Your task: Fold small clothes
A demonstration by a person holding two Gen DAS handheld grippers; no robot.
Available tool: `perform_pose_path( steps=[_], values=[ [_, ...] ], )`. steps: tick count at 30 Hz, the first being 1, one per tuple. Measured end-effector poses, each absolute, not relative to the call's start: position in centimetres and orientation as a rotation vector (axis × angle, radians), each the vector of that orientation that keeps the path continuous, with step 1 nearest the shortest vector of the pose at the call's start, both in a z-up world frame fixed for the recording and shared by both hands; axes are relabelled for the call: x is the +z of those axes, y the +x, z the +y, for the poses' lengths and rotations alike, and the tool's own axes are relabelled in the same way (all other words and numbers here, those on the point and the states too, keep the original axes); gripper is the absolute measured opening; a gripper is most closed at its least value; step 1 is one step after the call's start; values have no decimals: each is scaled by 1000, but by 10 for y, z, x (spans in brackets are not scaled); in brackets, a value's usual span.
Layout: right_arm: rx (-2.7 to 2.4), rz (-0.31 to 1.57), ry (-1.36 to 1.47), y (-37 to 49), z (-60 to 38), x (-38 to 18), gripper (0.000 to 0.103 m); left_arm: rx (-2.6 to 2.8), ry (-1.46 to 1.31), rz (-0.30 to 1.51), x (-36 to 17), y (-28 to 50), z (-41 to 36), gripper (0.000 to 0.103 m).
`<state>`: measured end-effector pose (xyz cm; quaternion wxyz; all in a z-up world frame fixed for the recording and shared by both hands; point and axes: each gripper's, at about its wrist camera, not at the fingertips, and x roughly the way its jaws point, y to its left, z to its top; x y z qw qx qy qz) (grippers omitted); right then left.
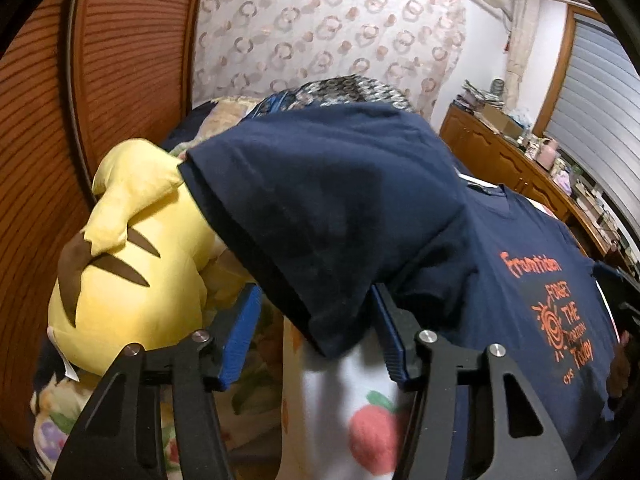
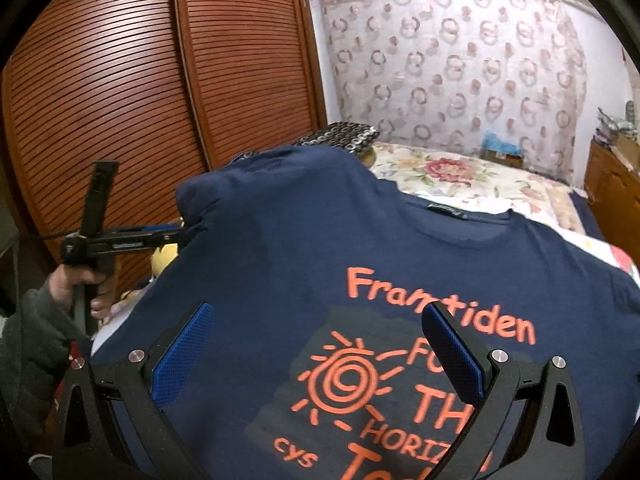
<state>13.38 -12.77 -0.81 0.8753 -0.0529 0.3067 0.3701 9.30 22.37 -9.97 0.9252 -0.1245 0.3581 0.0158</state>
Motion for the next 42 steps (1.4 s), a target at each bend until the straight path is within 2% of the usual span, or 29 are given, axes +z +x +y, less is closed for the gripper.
perform_pose_path(
  steps=[1, 4, 11, 15, 16, 27, 33, 38, 41, 42],
  values=[
    [782, 643, -115, 134, -126, -9, 102, 29, -249, 735, -100, 93, 223, 50],
    [785, 642, -131, 132, -128, -13, 102, 7, -232, 724, -96, 91, 218, 41],
    [787, 633, -112, 125, -133, -10, 102, 1, -217, 778, -100, 102, 219, 38],
    [782, 625, -110, 119, -129, -10, 102, -1, -210, 762, -95, 99, 219, 6],
    [780, 626, -113, 118, -128, -11, 102, 6, -207, 744, -90, 96, 219, 5],
    [756, 612, -107, 114, -137, -6, 102, -14, -148, 546, -10, 76, 191, 4],
    [714, 601, -76, 115, -152, -2, 102, -86, -54, 548, 15, 102, 148, 4],
    [685, 601, -66, 113, -160, -4, 102, -151, -4, 590, 12, 108, 112, 4],
    [673, 612, -63, 112, -159, -4, 102, -187, -3, 629, 3, 103, 103, 19],
    [669, 617, -62, 110, -157, -4, 102, -192, -5, 631, 3, 100, 100, 31]
  ],
)
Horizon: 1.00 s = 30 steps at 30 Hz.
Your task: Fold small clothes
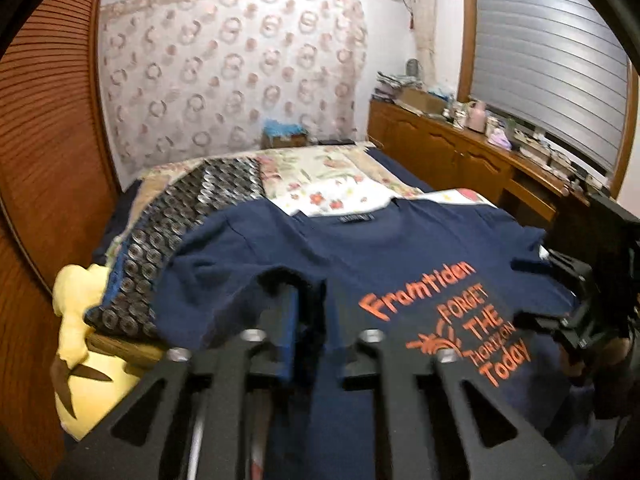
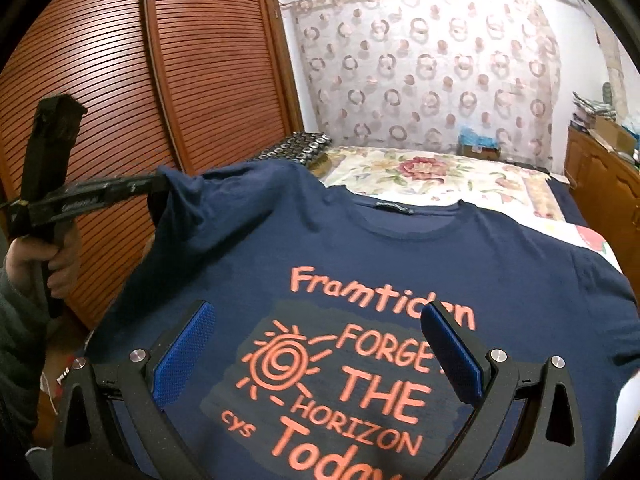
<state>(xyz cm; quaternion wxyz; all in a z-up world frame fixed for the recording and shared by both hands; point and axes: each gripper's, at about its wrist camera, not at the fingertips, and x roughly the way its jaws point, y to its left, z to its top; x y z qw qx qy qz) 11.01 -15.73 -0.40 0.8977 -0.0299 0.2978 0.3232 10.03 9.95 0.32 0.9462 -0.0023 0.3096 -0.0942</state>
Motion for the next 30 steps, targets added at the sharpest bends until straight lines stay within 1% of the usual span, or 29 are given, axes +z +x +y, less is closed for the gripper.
perform_pose_path(
  steps=[1, 3, 4, 5, 6, 7, 16, 18, 24, 25, 27, 28, 30],
  values=[
    [667, 620, -62, 110, -156, -3, 102, -196, -5, 630, 2, 96, 98, 44],
    [665, 624, -62, 112, -152, 0, 102, -203, -6, 633, 1, 87, 95, 50],
    [665, 625, -64, 113, -151, 1, 102, -206, -7, 634, 1, 84, 95, 58],
    [665, 625, -66, 114, -149, 3, 102, -206, -5, 633, 0, 79, 94, 63],
    [666, 624, -68, 115, -148, 4, 102, -204, -1, 628, 0, 72, 94, 73],
    [668, 624, -71, 115, -145, 5, 102, -202, 3, 625, 0, 68, 94, 81],
    [703, 603, -105, 117, -131, 10, 102, -154, 4, 621, -5, 39, 100, 82],
    [721, 602, -117, 119, -125, 11, 100, -128, -13, 611, -7, 36, 109, 82],
    [816, 578, -155, 132, -96, 17, 93, -29, -43, 552, -12, 22, 135, 82],
    [840, 569, -163, 135, -88, 19, 89, -13, -44, 544, -12, 19, 139, 82],
    [877, 553, -182, 142, -70, 22, 85, 8, -48, 536, -12, 16, 145, 82],
    [905, 549, -191, 144, -58, 24, 82, 15, -53, 534, -11, 14, 148, 82],
    [965, 545, -208, 148, -33, 27, 80, 30, -65, 529, -11, 9, 155, 82]
  ],
)
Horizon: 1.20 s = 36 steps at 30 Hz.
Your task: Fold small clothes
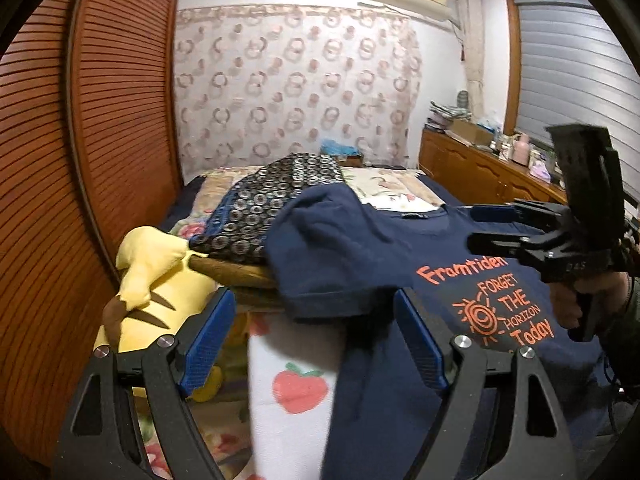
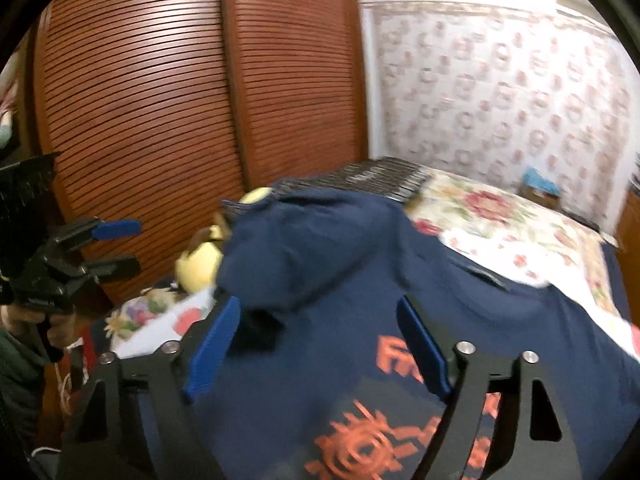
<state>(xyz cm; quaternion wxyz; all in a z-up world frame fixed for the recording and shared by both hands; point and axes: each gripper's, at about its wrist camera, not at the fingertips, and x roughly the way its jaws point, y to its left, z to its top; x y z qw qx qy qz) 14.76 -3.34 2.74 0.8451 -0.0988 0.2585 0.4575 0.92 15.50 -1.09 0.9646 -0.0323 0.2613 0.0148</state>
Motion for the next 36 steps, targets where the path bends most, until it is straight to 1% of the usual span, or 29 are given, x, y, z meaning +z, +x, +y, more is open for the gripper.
perform_pose_path(
  steps=[5, 9, 16, 20, 21, 22, 23, 24, 25, 26, 27, 28, 29, 36],
  values=[
    [1076, 559, -254, 157, 16, 26, 76, 66, -85, 523, -11, -3, 168, 82],
    [1156, 577, -322, 161, 48, 15, 75, 96, -97, 529, -15, -12, 179, 82],
    [1072, 653, -574, 179, 94, -36, 75, 108, -113, 531, -21, -17, 190, 82],
    [1036, 628, -655, 187, 99, -50, 74, 114, -115, 537, -23, -20, 190, 82],
    [1028, 622, -671, 189, 100, -53, 72, 112, -117, 536, -24, -20, 190, 82],
    [1020, 614, -683, 190, 101, -54, 63, 113, -115, 537, -24, -20, 190, 82],
    [1012, 607, -696, 190, 102, -56, 51, 113, -114, 538, -24, -21, 189, 82],
    [1005, 601, -703, 191, 104, -56, 44, 113, -113, 537, -24, -21, 189, 82],
    [995, 594, -703, 195, 103, -56, 29, 112, -114, 536, -24, -21, 189, 82],
    [990, 588, -697, 196, 103, -55, 17, 110, -114, 537, -24, -21, 189, 82],
    [988, 583, -686, 190, 104, -50, 15, 109, -113, 538, -24, -20, 188, 82],
    [988, 577, -664, 193, 101, -47, 10, 106, -112, 537, -24, -20, 187, 82],
    [987, 565, -638, 197, 98, -43, 7, 104, -111, 538, -25, -19, 187, 82],
    [927, 534, -372, 221, 49, -7, 6, 84, -116, 550, -28, -11, 180, 82]
  ],
)
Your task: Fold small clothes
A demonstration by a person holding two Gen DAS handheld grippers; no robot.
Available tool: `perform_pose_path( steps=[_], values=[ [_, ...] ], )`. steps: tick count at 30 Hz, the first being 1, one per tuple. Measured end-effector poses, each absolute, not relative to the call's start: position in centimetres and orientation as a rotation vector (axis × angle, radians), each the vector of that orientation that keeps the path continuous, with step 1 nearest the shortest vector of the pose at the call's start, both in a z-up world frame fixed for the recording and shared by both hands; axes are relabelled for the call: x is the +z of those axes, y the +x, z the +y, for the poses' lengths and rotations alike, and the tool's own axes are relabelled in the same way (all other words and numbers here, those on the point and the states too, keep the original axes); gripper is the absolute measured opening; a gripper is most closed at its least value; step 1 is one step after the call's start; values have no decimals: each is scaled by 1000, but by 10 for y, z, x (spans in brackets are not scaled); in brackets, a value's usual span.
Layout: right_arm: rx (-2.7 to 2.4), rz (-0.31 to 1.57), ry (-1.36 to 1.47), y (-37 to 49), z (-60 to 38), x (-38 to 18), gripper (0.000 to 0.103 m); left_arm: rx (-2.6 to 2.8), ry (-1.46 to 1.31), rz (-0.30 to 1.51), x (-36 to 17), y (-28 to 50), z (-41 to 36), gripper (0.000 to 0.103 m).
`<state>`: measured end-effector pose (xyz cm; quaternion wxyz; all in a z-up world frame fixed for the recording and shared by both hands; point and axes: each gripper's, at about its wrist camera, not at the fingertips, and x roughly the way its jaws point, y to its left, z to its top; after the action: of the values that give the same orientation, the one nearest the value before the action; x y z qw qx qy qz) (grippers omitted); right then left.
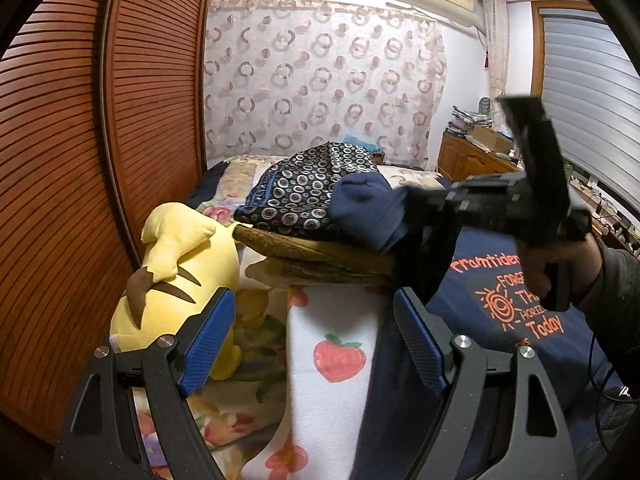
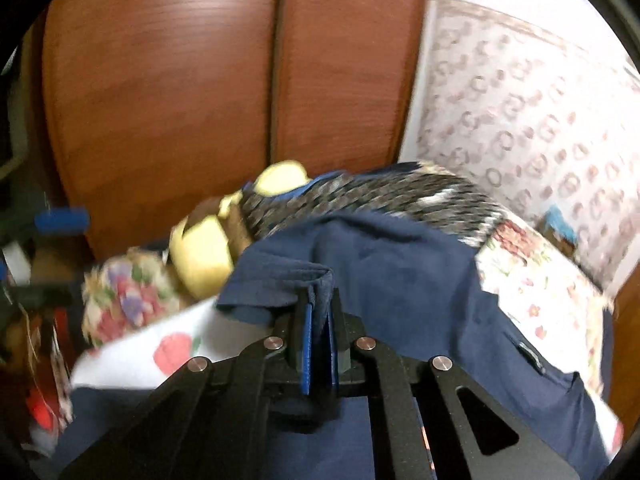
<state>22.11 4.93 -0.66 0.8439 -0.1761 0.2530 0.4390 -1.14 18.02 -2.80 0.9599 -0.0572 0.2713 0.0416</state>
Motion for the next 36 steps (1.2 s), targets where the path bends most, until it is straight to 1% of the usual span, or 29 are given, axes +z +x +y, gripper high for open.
perform_pose_path(
  steps=[3, 7, 9, 12, 13, 14, 16, 20, 25, 33, 34, 35, 36],
  values=[
    [819, 559, -271, 241, 19, -3, 6, 71, -113, 555, -27, -6, 176, 82],
    [732, 662, -165, 262, -20, -19, 6, 50, -98, 561, -26, 2, 167, 82],
    [695, 690, -186, 263, -30, -31, 12, 41, -96, 562, -26, 6, 164, 82],
    [663, 711, -197, 266, -44, -46, 27, 26, -95, 564, -25, 13, 158, 82],
    [649, 711, -200, 267, -47, -49, 39, 22, -95, 566, -24, 15, 156, 82],
    [635, 711, -199, 266, -51, -51, 46, 18, -92, 568, -24, 18, 154, 82],
    [631, 710, -190, 261, -54, -51, 47, 14, -83, 573, -24, 24, 151, 82],
    [696, 694, -174, 250, -53, -46, 47, 2, -72, 580, -24, 36, 144, 82],
    [808, 719, -171, 250, -48, -60, 47, -11, -62, 593, -25, 53, 137, 82],
    [873, 792, -205, 283, -36, -82, 47, -11, -26, 621, -28, 89, 132, 82],
    [878, 806, -212, 287, -36, -84, 43, -14, -27, 623, -28, 94, 132, 82],
    [881, 827, -214, 294, -37, -88, 25, -17, -28, 626, -28, 98, 131, 82],
    [865, 845, -216, 300, -39, -90, 17, -21, -27, 630, -28, 103, 129, 82]
  ],
)
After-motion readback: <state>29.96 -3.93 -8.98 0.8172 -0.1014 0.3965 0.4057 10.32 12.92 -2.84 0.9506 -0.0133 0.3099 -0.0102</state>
